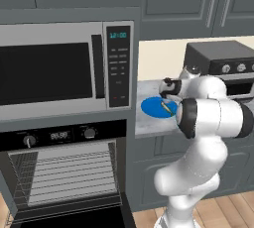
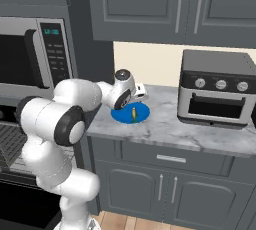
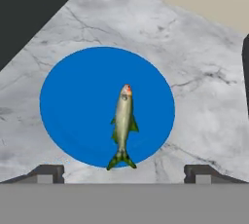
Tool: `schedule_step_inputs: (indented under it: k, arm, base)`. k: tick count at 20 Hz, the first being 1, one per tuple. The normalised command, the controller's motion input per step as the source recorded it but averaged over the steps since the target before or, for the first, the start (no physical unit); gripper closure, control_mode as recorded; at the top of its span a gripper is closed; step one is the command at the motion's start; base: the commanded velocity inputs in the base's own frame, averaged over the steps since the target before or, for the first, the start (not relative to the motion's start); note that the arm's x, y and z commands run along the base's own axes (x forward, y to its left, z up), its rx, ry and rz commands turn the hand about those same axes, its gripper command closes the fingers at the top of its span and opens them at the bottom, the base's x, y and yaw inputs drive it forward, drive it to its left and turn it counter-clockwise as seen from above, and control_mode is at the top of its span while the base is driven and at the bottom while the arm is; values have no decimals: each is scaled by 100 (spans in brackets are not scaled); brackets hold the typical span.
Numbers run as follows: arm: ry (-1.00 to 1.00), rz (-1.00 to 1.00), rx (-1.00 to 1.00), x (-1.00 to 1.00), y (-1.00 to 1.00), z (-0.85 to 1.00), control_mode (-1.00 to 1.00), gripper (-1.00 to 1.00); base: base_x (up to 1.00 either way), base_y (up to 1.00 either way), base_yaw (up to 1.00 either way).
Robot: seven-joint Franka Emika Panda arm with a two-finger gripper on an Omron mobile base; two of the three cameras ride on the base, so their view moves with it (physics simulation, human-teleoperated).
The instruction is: Take the fish from the oven and place it on the plate on the counter.
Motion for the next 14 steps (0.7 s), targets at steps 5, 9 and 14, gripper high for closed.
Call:
schedule_step_inputs:
  k: [5, 9, 14]
  arm:
    - [-14, -3, 3, -100, 0, 76, -100, -100]
    - [-19, 0, 0, -100, 0, 76, -100, -100]
    - [-6, -1, 0, -100, 0, 84, -100, -100]
  base:
    - [0, 0, 0]
    - [0, 0, 0]
    - [0, 0, 0]
